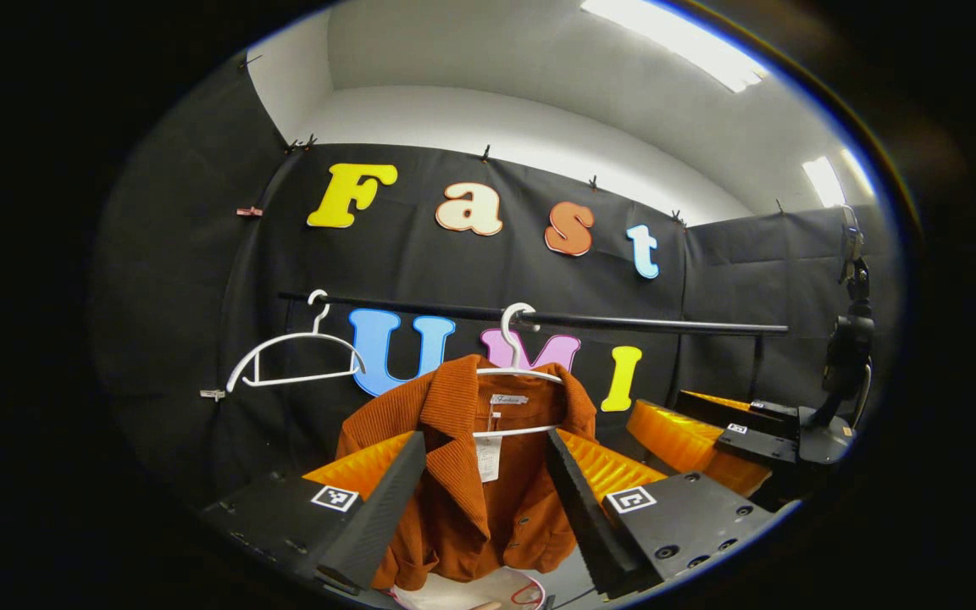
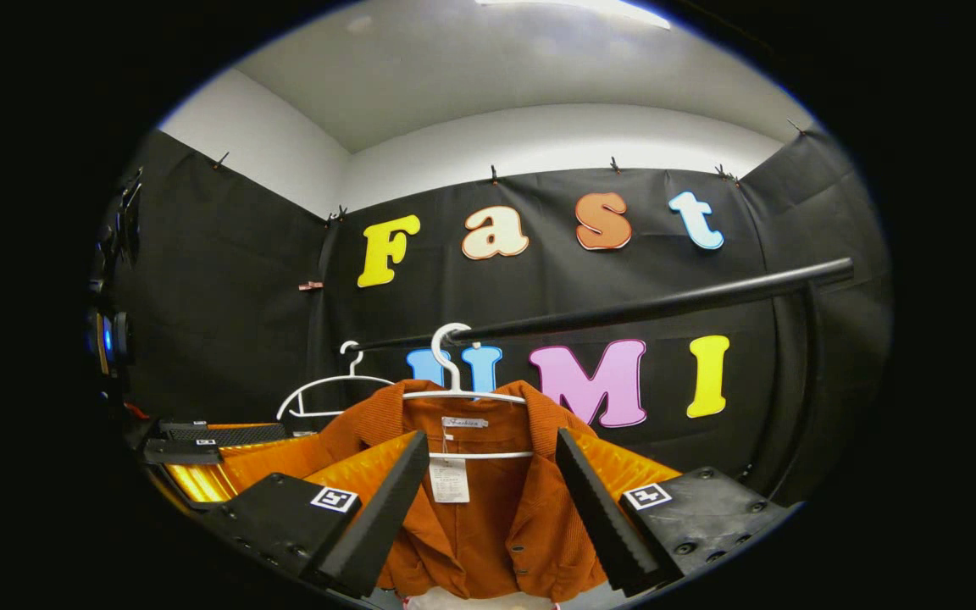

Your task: Grasp the clothes on the hanger with both hands and then place them into the laundry hamper below.

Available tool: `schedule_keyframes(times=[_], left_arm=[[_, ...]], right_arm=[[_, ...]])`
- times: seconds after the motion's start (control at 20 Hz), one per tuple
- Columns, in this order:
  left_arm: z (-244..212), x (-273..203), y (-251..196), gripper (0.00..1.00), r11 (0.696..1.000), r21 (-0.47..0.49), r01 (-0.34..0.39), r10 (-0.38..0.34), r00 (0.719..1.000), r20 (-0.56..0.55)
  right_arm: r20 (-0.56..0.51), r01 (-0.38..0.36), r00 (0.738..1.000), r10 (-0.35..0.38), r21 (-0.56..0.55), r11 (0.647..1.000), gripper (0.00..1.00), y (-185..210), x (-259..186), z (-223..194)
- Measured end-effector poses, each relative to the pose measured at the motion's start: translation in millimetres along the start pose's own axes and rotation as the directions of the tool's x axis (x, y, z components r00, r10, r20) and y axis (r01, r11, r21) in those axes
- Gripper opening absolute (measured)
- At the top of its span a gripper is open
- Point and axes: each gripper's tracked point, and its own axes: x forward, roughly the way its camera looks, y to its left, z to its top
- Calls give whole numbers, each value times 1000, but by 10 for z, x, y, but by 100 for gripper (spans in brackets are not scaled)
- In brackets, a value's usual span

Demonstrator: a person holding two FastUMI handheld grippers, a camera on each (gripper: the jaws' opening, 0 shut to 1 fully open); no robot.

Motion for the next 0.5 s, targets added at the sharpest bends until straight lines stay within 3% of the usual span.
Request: schedule_keyframes(times=[0.25, 0.5], left_arm=[[-404, 388, 18, 91, 998, -47, -47, 45, 998, -41], [-807, 679, 113, 90, 993, -13, -119, 116, 986, -118]], right_arm=[[-86, -28, 996, 28, -4, 1000, 97, -197, 297, -601], [-147, -25, 989, 31, 49, 999, 98, -423, 555, -966]])
